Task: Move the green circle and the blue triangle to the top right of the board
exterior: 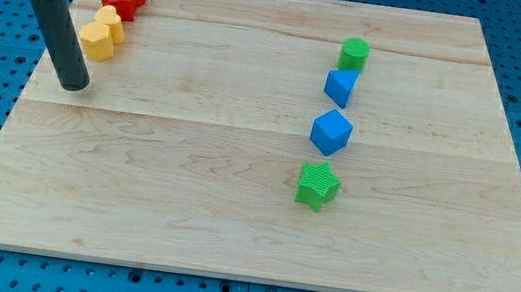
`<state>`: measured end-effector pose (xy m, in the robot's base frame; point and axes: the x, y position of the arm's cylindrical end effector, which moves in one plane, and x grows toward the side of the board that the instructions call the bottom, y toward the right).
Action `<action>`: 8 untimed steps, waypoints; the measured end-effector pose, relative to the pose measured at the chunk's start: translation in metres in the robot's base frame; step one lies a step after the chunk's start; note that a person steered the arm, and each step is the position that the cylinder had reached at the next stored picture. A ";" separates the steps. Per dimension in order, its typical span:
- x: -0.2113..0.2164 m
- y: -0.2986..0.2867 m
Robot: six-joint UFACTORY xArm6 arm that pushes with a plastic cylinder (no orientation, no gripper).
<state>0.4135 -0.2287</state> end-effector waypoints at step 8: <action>-0.092 0.431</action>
<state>0.3213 0.2024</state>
